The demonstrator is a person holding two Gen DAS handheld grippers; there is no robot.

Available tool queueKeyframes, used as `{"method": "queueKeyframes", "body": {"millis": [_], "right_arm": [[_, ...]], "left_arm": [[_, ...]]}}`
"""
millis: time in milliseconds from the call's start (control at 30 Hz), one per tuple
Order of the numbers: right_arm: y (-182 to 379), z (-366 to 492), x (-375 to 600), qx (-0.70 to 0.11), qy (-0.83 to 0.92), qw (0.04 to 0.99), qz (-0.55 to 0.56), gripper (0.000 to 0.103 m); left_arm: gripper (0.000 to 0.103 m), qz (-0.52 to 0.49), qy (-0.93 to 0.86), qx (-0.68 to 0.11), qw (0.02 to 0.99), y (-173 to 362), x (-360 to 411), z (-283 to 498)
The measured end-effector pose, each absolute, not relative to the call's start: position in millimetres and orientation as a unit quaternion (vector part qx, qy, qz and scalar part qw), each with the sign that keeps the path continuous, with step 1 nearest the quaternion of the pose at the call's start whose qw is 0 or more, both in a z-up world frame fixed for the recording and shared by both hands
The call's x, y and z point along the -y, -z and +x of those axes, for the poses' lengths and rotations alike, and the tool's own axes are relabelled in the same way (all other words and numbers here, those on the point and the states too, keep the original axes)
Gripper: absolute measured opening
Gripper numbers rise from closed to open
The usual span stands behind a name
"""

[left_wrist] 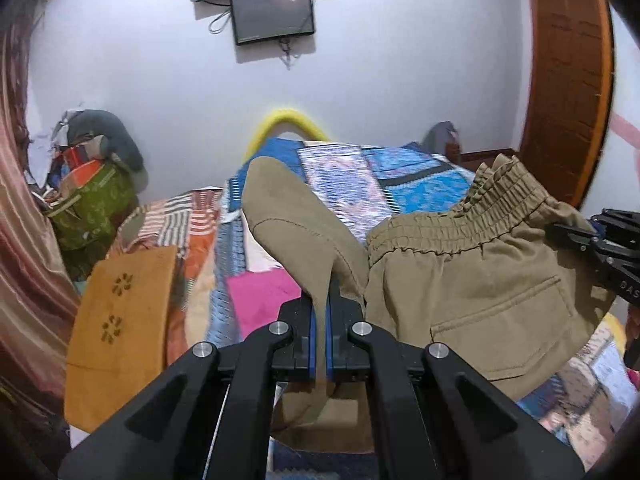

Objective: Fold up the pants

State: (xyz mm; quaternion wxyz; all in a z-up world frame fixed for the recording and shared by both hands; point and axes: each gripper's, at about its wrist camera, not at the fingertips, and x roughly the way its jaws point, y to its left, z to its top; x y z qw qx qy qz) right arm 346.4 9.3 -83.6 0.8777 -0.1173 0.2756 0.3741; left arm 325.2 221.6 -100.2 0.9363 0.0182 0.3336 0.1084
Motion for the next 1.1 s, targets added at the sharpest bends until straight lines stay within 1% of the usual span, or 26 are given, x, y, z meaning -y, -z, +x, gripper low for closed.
{"method": "queueKeyframes", "body": {"millis": [200,400,500,600,700,833,900,933,967,1033,1100], "right_arm": [[100,370,-60,-0.270,-0.386,0.872,-0.131,0.011],[138,397,-105,-0.276,-0.385,0.868,-0.146,0.011],[162,413,-122,-0.294,-0.379,0.863,-0.156,0.011],[186,423,-133,-0.319,-0.370,0.854,-0.180,0.011],[213,431,-139,-0.362,-0.362,0.835,-0.203,0.011],[224,437,-133,-0.407,-0.363,0.815,-0.196,0.012],[225,441,-130,-0.418,-0.362,0.811,-0.192,0.014],[226,441,-127,-0.425,-0.360,0.808,-0.192,0.015],[227,442,-126,-0.433,-0.357,0.805,-0.193,0.016],[225,440,-122,-0.439,-0.353,0.802,-0.199,0.019],[221,437,-116,-0.441,-0.350,0.802,-0.200,0.028]], "left_arm": [[0.002,0.024,-0.141,-0.360,0.922,131,-272,367],[0.002,0.014,-0.158,-0.374,0.914,177,-318,408],[0.002,-0.004,-0.165,-0.396,0.904,213,-337,425],[0.003,-0.023,-0.172,-0.442,0.880,259,-356,437],[0.004,-0.047,-0.174,-0.496,0.850,303,-373,439],[0.012,-0.064,-0.177,-0.517,0.835,329,-383,430],[0.019,-0.067,-0.187,-0.519,0.831,331,-389,424],[0.025,-0.072,-0.193,-0.521,0.828,331,-392,420],[0.027,-0.076,-0.197,-0.522,0.826,329,-395,417],[0.027,-0.074,-0.201,-0.527,0.823,326,-397,407],[0.027,-0.051,-0.207,-0.533,0.819,322,-393,399]]}}
